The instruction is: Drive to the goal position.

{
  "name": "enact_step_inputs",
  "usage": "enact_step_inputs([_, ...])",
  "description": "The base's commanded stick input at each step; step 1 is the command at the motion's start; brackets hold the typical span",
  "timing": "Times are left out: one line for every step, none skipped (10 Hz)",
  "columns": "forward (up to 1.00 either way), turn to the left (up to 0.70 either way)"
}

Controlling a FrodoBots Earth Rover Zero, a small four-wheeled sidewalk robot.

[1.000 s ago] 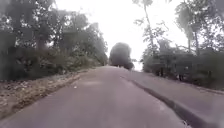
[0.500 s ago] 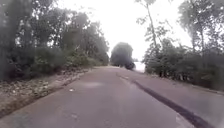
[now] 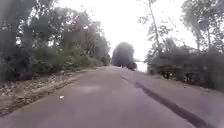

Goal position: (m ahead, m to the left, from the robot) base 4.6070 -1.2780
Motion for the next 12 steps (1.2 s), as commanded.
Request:
enact_step_inputs([0.85,0.2])
enact_step_inputs([0.85,0.33])
enact_step_inputs([0.85,0.32])
enact_step_inputs([0.85,0.01])
enact_step_inputs([0.85,0.0])
enact_step_inputs([0.85,0.0])
enact_step_inputs([0.85,0.0])
enact_step_inputs([0.85,0.0])
enact_step_inputs([0.85,0.0])
enact_step_inputs([0.85,0.0])
enact_step_inputs([0.85,0.0])
enact_step_inputs([0.85,0.0])
